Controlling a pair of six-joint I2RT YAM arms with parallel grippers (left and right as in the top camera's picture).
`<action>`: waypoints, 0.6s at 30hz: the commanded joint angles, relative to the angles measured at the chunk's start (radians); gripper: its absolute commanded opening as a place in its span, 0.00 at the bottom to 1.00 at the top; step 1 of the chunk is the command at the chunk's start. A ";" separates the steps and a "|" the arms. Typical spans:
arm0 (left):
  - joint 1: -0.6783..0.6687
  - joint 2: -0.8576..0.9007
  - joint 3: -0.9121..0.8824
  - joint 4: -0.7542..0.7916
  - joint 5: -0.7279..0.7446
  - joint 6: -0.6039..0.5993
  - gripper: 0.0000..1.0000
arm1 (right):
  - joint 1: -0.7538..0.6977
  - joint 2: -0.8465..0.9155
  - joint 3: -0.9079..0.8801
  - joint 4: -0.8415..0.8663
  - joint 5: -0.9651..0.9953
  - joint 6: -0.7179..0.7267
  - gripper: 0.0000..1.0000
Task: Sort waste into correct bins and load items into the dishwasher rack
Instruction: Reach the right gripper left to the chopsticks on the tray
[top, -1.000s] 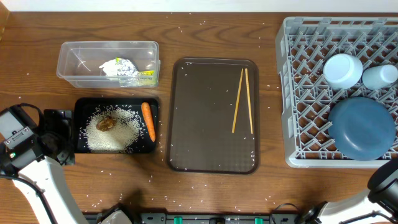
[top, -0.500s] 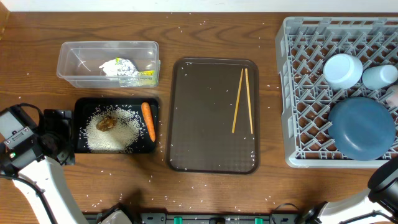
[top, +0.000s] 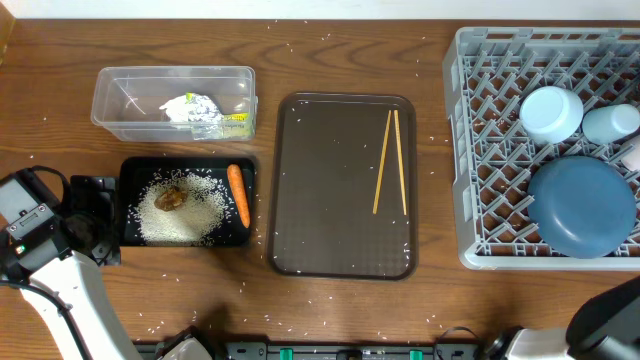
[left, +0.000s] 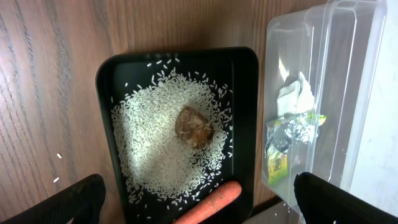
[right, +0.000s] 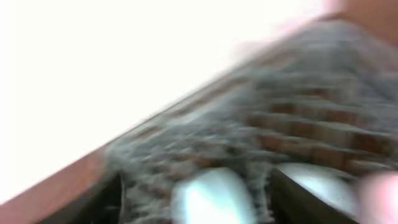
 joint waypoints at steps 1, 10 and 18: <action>0.003 -0.002 0.002 -0.003 -0.009 0.016 0.98 | 0.139 0.000 0.002 -0.055 -0.174 0.061 0.80; 0.003 -0.002 0.002 -0.003 -0.009 0.016 0.98 | 0.607 0.010 -0.001 -0.272 0.016 -0.012 0.99; 0.003 -0.002 0.002 -0.004 -0.009 0.016 0.98 | 0.969 0.123 -0.004 -0.314 0.561 0.146 0.99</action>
